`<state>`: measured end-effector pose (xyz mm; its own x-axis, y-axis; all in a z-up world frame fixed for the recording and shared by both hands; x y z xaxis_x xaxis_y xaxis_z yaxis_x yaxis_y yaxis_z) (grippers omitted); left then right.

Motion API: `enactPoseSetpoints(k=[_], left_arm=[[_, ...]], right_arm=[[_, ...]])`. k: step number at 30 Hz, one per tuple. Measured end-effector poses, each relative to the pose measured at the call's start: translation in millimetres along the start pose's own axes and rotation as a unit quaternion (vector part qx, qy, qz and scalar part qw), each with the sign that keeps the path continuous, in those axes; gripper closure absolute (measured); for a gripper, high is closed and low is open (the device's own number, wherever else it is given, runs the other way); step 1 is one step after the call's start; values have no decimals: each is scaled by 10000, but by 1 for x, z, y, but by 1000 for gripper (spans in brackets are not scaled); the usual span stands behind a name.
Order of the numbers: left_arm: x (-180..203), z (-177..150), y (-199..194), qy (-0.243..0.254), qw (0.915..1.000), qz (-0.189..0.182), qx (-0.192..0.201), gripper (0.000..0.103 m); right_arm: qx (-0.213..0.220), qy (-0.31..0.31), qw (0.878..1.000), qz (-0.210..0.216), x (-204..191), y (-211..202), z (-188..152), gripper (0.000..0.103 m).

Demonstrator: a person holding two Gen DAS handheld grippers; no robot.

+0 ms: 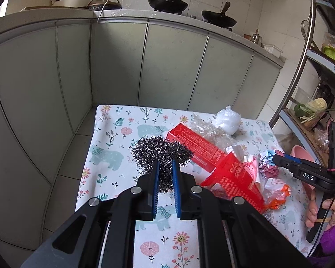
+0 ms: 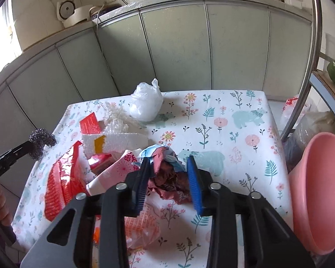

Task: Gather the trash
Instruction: 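Grasp the steel wool with the left gripper while the right grasps the foil wrapper, then carry the steel wool and foil wrapper with both grippers over the pink bucket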

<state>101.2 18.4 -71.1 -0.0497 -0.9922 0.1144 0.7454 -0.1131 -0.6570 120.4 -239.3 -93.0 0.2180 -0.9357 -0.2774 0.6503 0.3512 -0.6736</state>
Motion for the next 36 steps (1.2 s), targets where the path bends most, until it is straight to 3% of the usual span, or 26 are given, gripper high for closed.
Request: enactPoseSetpoints(k=[7,16,25,36], left_arm=[[18,9,-17,100,9997,-129,174,92],[74,23,-39,447,9971,-459,411,92],[163,32,-43,924,9892,-1041,460,93],[297,31,-28,1546,9706,-1822,305,92]], right_arm=[[300,158,9994,68,2,-33,3,72],[809,457,9957,3,24,-88,7,72],[1050,942,9885,-539,89,-132,-5,72],[1031,1547,9724,-1410,182,-161,-32,72]])
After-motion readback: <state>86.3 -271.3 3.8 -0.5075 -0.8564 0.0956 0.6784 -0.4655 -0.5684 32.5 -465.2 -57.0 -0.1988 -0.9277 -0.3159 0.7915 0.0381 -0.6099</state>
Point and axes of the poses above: each gripper's, at about its wrist camera, not at the fingertips, and y roughly the way its jaws point, x to its right, z to its top, the point moved 9 cm from there along y, roughly the way its jaws point, and after that the axes turned 5 degrees about z, right-handed, at the moved point
